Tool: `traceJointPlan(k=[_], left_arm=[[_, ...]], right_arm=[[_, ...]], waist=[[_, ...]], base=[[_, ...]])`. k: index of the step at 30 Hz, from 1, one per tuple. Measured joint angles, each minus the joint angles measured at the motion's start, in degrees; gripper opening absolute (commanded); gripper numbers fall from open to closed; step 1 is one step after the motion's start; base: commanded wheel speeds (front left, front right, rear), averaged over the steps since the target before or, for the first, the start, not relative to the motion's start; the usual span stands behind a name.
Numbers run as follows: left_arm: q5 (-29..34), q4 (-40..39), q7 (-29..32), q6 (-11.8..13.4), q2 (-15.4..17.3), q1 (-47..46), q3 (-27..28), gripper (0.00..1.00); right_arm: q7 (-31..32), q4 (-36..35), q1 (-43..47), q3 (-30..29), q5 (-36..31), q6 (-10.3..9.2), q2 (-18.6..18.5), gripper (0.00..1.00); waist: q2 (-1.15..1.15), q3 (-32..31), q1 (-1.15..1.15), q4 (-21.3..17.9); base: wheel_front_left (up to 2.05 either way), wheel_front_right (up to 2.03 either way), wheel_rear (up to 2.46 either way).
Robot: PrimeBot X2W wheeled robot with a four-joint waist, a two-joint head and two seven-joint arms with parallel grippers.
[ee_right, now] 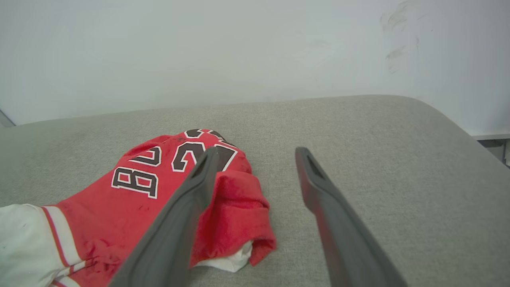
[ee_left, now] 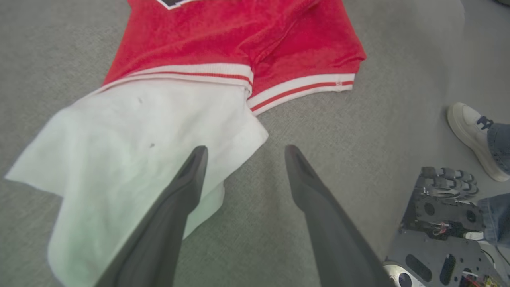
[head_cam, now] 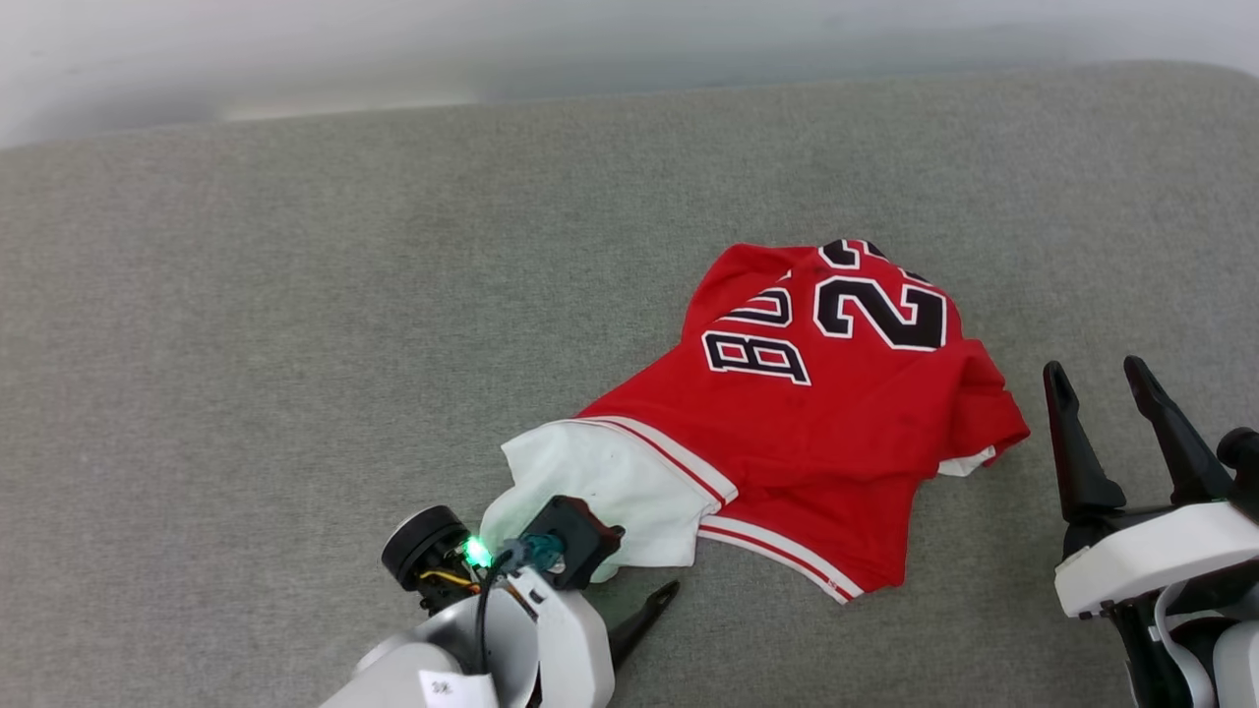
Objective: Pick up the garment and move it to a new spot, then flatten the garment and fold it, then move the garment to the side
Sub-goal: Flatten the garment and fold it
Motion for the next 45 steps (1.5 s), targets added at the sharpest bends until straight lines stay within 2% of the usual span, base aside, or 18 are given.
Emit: traceJointPlan(k=[9,10,12,13,18,23,25,29,31,34,38,42,45], left_arm=[[3.1,5.9,3.8,0.0,-0.5,-4.8,-3.4,1.00],[2.6,6.4,4.5,0.0,-0.7,-4.8,-4.0,0.95],[2.1,6.7,6.2,0.0,-0.7,-5.4,-5.0,0.36],[1.7,6.7,6.8,0.0,-0.7,-5.6,-5.6,0.00],[-0.4,7.3,7.1,0.0,-1.0,-6.3,-6.7,0.00],[-2.7,5.7,3.8,-0.1,-1.9,-6.0,-7.3,0.00],[-5.1,4.4,1.6,-0.1,-2.4,-6.5,-5.6,0.00],[-13.5,0.2,-2.6,0.1,-5.1,-6.9,1.3,0.00],[-14.7,-1.3,-4.9,1.3,-4.3,-8.6,5.4,0.00],[-14.0,-1.2,-6.7,3.5,-0.9,-11.9,11.2,0.00],[-18.6,1.3,-7.6,6.7,0.5,-12.9,18.7,0.00],[-19.3,5.6,-7.3,11.2,4.5,-12.2,23.6,0.00],[-18.6,9.9,-7.3,14.0,6.6,-9.3,25.1,0.00]], right_arm=[[-0.7,1.2,-0.9,-0.4,-0.2,0.00,0.6,1.00],[-0.8,1.4,-0.9,-0.4,-0.2,0.00,0.6,1.00],[-0.9,1.7,-1.2,-0.4,-0.3,0.00,0.7,1.00],[-1.0,2.0,-1.3,-0.5,-0.4,0.00,0.7,1.00],[-1.2,3.2,-1.6,-0.2,-0.9,0.00,1.3,1.00],[-1.2,4.2,-1.6,-0.2,-1.4,0.00,1.4,1.00],[-1.1,4.4,-1.6,-0.1,-1.6,0.00,1.4,1.00],[-0.8,4.8,-1.5,0.2,-1.7,0.00,1.5,1.00],[-0.6,5.0,-1.4,0.2,-1.7,0.00,1.5,1.00],[-0.6,5.1,-1.3,0.7,-1.7,0.00,1.5,1.00],[-0.3,5.3,-1.2,1.7,-1.7,0.00,1.6,1.00],[-0.3,5.5,-1.1,2.6,-1.8,0.00,1.8,1.00],[-0.3,5.7,-1.0,3.2,-1.8,0.00,1.9,1.00]], waist=[[0.00,3.3,0.00,-1.7],[0.00,3.5,0.00,-1.8],[0.00,3.7,0.00,-2.0],[0.00,3.8,0.00,-2.0],[0.00,3.6,0.00,-2.0],[0.00,2.3,0.00,-1.6],[0.00,1.6,0.00,-1.4],[0.00,0.1,0.00,-1.2],[0.00,-0.6,0.00,-1.0],[0.00,-1.2,0.00,-0.9],[0.00,-1.4,0.00,-1.0],[0.00,-1.1,0.00,-1.4],[0.00,-0.5,-0.01,-1.6]], base=[[0.00,0.00,0.00],[0.00,0.00,0.00],[0.00,0.00,0.00],[0.00,0.00,0.00],[0.00,0.00,0.00],[0.00,0.00,0.00],[0.00,0.00,0.00],[0.00,0.00,0.00],[0.00,0.00,0.00],[0.00,0.00,0.00],[0.00,0.00,0.00],[0.00,0.00,0.00],[0.00,0.00,0.00]])
